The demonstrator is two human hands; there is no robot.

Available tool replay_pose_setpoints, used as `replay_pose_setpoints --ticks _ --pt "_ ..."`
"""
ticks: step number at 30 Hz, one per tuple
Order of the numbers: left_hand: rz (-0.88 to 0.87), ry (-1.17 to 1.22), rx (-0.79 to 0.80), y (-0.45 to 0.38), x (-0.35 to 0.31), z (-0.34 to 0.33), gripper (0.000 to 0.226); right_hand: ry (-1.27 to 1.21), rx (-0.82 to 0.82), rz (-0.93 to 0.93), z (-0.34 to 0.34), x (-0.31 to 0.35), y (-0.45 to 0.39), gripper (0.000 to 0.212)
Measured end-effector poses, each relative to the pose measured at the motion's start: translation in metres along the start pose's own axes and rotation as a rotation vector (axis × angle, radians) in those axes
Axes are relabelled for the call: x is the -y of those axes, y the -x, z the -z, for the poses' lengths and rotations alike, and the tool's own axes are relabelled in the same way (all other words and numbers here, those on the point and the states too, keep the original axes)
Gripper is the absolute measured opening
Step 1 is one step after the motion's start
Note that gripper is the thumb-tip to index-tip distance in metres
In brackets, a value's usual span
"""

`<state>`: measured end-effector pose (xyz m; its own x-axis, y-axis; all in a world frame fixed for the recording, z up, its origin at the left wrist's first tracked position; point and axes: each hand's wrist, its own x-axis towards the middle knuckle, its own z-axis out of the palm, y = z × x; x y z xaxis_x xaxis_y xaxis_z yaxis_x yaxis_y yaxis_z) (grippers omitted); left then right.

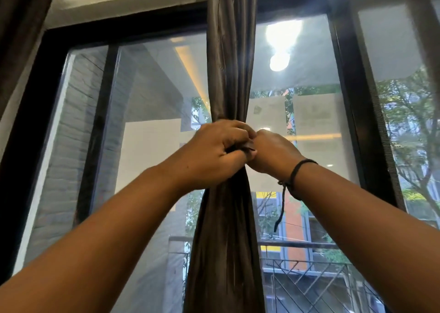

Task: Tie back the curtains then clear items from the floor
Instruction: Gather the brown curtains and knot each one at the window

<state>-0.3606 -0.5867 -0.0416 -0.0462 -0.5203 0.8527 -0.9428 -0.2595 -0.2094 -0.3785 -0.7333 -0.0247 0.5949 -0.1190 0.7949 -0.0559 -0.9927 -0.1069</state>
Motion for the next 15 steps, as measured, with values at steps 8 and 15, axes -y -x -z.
replay_pose_setpoints --ticks 8,15 --pt "0.094 0.189 -0.033 -0.007 0.005 -0.017 0.014 -0.272 0.045 -0.015 0.005 -0.01 0.017 0.031" --pt "0.052 0.146 0.039 -0.004 0.009 -0.029 0.054 -0.002 0.033 0.034 0.046 -0.012 0.058 0.021"
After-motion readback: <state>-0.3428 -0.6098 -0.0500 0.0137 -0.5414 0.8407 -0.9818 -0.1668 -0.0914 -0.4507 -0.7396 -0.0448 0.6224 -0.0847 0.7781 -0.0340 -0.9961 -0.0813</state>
